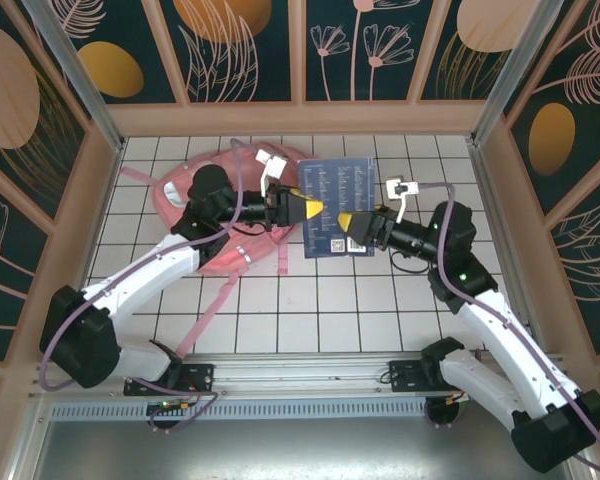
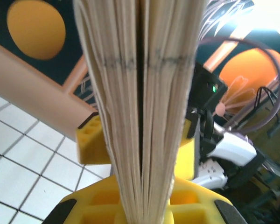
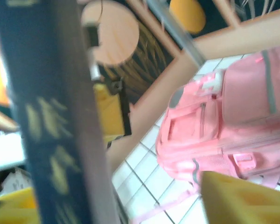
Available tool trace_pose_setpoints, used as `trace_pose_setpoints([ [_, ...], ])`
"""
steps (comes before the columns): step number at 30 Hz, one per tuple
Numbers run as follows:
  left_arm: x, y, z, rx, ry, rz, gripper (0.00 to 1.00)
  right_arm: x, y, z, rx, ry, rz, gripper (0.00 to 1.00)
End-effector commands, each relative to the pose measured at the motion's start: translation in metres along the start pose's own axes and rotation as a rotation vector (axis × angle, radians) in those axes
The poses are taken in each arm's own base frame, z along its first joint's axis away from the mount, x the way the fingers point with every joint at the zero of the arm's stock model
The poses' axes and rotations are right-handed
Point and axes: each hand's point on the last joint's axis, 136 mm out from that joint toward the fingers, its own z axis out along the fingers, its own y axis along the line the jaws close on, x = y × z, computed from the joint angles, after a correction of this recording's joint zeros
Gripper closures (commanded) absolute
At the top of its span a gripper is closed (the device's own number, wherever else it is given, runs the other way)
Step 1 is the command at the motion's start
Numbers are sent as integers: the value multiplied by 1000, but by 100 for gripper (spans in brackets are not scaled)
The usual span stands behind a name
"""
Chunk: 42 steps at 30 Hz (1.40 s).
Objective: Pack the student bag
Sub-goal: Pass the book.
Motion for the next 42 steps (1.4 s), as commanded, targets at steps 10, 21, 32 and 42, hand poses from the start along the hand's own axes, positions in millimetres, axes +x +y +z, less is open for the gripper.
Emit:
trace_pose_setpoints([
  [10, -65, -12, -35, 109, -566, -153, 100, -37, 33, -35, -265, -602, 168, 13],
  [21, -58, -2, -32, 60, -590, -192, 100, -58, 34, -5, -255, -644, 194, 42],
  [32, -53, 1, -27, 52, -573, -217, 100, -63, 29, 22, -254, -623, 217, 62],
  [42, -34, 51, -33, -257, -518, -252, 37, -66, -17, 18, 170, -559, 116, 100],
])
